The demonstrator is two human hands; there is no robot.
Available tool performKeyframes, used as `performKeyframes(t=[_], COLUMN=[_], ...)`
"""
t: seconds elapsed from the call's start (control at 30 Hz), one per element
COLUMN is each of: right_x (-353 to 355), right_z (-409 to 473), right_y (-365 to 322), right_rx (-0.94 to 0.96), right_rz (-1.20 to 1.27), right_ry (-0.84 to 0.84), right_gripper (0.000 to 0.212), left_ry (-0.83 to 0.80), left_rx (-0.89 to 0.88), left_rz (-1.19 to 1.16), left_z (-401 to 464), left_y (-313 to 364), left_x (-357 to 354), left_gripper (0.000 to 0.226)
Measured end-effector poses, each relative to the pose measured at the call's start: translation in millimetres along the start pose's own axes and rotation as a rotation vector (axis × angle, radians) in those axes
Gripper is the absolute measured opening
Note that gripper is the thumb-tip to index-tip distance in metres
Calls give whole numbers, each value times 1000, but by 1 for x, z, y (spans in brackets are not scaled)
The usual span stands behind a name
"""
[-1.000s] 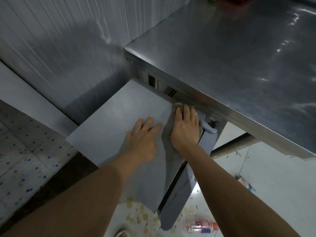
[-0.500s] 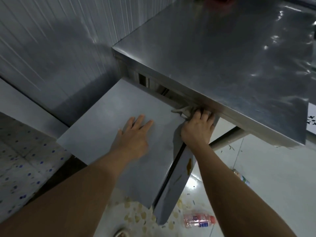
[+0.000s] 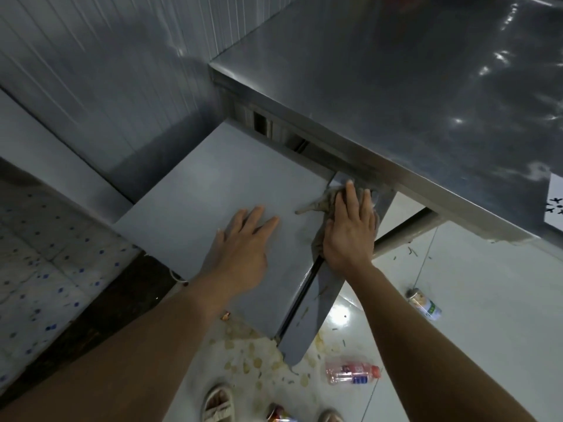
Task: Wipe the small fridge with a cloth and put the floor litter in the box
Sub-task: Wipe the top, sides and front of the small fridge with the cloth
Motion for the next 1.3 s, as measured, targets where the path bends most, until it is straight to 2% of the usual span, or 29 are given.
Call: performKeyframes(t=[0.13, 0.2, 0.3, 0.37, 0.43, 0.57, 0.7, 0.83, 0.9, 1.0, 1.1, 1.2, 1.3], right_x=[-1, 3, 1, -1, -5, -9, -5, -12, -13, -7, -3, -9, -17], right_z=[-28, -61, -103, -86, -48, 14, -40, -133, -123, -59, -8, -27, -99], right_y=[-12, -25, -40, -35, -28, -14, -29, -41, -25, 7, 27, 19, -12], right_rx=[64, 206, 523, 617, 576, 336, 207, 313, 324, 117, -41, -102, -68], right_rz=[51, 87, 86, 59, 9, 13, 71, 167, 197, 191, 189, 205, 195], right_ry=[-15, -9, -83, -122, -102, -70, 19, -36, -44, 52, 36, 60, 87], right_gripper=[58, 56, 55, 53, 52, 50, 54, 50, 48, 53, 51, 51, 58], left_ry=[23, 21, 31, 36, 29, 5, -9, -37, -45, -21, -8, -15, -3], left_rx=[-3, -9, -33, -19, 19, 39, 15, -21, -29, -35, -26, -33, -60], left_rz=[-36, -77, -114, -99, -60, -65, -94, -75, -39, -22, -34, -31, -14], left_z=[-2, -4, -12, -17, -18, -15, -16, -19, -22, -25, -23, -23, -27], left_y=[-1, -1, -4, -6, -9, -12, -13, -14, -17, -20, -20, -20, -17], left_x=[-2, -3, -6, -8, -9, -10, -11, -8, -9, -12, -14, -14, -10], left_gripper=[67, 67, 67, 67, 68, 66, 67, 67, 64, 62, 62, 62, 62])
Point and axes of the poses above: each hand's wrist, its own z-axis towards the middle knuckle, its own x-axis out of the back of the hand, y = z × x, the point moved 4 cm from there along z, towards the middle knuckle, and after that the axes turned 2 degrees about -z, right-handed, at the moved point
